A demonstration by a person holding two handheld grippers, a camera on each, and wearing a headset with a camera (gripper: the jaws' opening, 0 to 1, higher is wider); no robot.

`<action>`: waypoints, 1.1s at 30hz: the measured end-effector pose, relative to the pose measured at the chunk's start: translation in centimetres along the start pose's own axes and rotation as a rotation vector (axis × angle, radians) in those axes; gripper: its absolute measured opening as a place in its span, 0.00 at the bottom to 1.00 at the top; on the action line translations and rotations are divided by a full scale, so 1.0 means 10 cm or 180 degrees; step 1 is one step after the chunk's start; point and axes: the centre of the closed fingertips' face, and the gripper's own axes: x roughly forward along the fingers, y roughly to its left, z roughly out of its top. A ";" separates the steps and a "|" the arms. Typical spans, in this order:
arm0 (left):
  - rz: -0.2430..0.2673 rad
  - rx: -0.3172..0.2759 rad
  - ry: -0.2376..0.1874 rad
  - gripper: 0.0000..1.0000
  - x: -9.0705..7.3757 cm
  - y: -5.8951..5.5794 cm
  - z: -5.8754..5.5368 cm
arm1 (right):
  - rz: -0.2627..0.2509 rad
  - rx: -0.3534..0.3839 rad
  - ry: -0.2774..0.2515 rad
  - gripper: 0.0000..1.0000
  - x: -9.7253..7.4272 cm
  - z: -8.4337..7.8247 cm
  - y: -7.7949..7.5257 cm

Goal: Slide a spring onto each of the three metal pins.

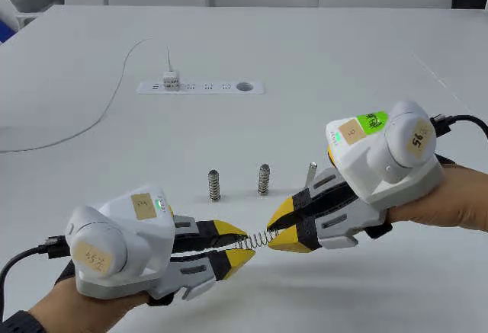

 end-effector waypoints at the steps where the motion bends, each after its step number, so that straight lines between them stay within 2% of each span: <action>1: 0.0000 0.0005 -0.0003 0.12 0.00 0.00 0.00 | -0.0002 0.0001 -0.0014 0.11 -0.01 0.02 0.00; 18: -0.0035 0.0022 -0.0017 0.11 0.03 -0.04 0.05 | -0.0009 0.0018 -0.0332 0.11 0.00 0.34 0.03; 28: -0.0033 0.0019 -0.0041 0.11 0.05 -0.04 0.10 | -0.0044 0.0005 -0.0432 0.11 0.03 0.43 0.04; 33: -0.0027 0.0012 -0.0047 0.11 0.05 -0.04 0.10 | -0.0057 0.0007 -0.0431 0.11 0.03 0.43 0.03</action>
